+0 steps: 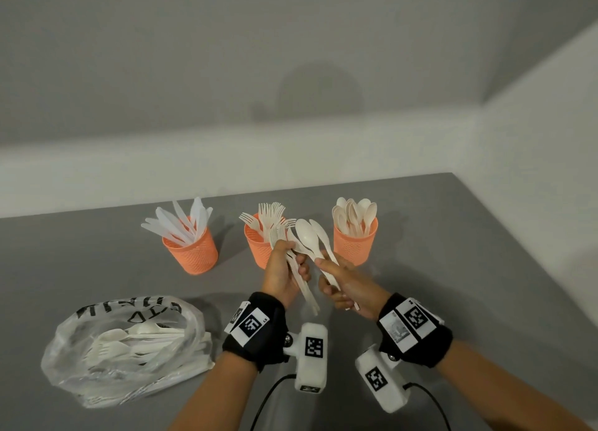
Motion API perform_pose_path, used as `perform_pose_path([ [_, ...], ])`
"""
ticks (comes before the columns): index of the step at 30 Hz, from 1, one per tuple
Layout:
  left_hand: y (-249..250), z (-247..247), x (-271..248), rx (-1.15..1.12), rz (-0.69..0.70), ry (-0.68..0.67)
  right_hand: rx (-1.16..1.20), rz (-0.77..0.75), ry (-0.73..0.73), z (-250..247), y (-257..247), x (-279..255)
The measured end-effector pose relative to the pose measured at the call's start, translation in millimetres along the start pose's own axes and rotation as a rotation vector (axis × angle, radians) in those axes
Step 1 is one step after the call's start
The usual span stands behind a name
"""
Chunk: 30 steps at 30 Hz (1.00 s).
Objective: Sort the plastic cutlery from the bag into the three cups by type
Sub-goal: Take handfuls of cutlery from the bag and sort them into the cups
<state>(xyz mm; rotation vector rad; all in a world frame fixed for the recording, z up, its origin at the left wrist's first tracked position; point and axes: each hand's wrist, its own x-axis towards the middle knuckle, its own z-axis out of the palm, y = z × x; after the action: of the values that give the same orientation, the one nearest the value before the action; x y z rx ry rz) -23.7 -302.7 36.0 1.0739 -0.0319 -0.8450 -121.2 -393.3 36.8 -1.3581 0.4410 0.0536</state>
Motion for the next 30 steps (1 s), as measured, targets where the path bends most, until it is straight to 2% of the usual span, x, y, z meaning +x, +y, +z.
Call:
perform_pose_path([
  [7,-5.8,1.3,8.4,0.219,0.043,0.033,-0.078,-0.05,0.014,-2.2,-2.4,-0.4],
  [13,3.5,4.2,16.8,0.338,0.184,0.0,-0.307,-0.097,0.044,-11.9,-10.6,-1.3],
  [18,12.7,5.9,22.0,0.404,0.204,-0.011,-0.432,-0.124,0.032,-22.9,-20.1,-2.4],
  [20,15.8,7.2,22.3,0.414,0.213,-0.039,-0.387,-0.11,0.025,-25.1,-23.1,-0.3],
  [24,20.3,11.0,23.7,0.36,0.215,-0.068,-0.103,-0.059,-0.02,-29.6,-27.7,4.7],
  [27,20.3,12.7,26.9,0.233,0.196,0.012,-0.001,-0.044,-0.021,-33.3,-28.8,6.5],
  [30,23.3,7.7,32.5,0.158,0.178,0.104,-0.107,-0.1,0.072,-37.4,-24.2,9.4],
])
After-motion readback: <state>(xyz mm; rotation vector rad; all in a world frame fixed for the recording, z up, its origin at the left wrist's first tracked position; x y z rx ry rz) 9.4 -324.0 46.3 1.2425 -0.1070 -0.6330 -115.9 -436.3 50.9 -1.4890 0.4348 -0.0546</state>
